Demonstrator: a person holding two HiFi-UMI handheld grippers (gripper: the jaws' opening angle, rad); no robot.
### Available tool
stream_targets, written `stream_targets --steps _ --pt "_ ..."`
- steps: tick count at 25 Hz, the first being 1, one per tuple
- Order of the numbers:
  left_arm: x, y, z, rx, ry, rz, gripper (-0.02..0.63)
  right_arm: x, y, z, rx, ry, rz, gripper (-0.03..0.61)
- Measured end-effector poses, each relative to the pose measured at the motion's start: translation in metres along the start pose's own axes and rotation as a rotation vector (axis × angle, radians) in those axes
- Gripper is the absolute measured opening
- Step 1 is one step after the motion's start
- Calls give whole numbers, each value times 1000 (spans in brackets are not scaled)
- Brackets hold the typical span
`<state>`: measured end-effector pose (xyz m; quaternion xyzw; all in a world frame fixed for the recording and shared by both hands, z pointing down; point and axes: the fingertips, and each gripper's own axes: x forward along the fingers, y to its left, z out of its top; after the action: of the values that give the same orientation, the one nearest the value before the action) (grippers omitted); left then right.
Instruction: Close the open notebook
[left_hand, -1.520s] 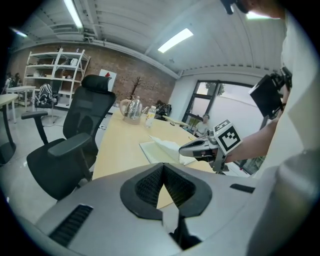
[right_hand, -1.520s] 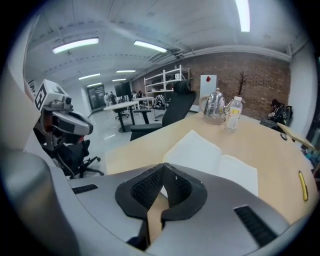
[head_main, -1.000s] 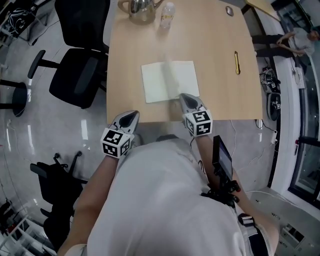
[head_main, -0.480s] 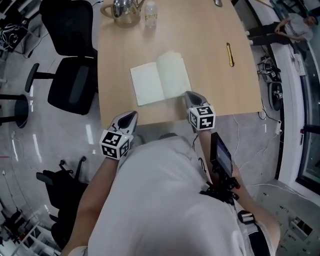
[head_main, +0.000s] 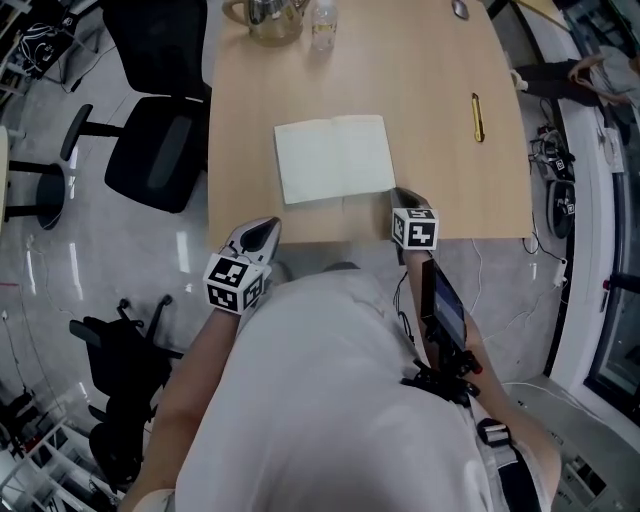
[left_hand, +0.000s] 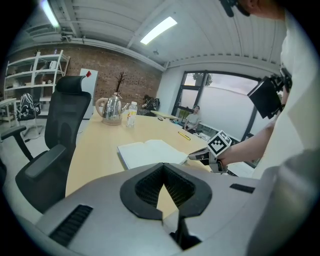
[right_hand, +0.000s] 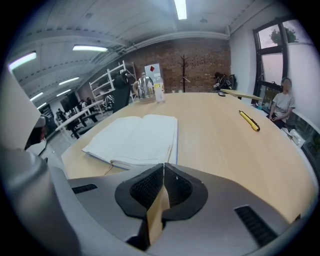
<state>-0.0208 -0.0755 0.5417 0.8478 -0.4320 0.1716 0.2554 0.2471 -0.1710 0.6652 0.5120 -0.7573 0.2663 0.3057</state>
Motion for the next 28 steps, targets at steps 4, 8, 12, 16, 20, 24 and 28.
stream_targets --steps 4,8,12,16,20,24,28 --pt "-15 6 -10 -19 0 23 5 5 -11 -13 -33 45 -67 18" --pt "-33 19 -20 -50 -17 55 5 -7 -23 -1 -139 1 -221 18" --pt "-48 25 -30 -87 -37 67 5 -15 18 18 -315 -59 -175 19" --pt "-62 26 -38 -119 -68 79 5 -16 94 35 -531 -108 -48 20" --pt "-81 33 -53 -153 -81 108 5 -11 185 33 -821 -154 95 20" --pt "-107 45 -68 -193 -100 164 6 6 249 19 -1010 -145 185 84" --pt "-134 59 -78 -226 -112 232 5 30 267 12 -1107 -88 161 101"
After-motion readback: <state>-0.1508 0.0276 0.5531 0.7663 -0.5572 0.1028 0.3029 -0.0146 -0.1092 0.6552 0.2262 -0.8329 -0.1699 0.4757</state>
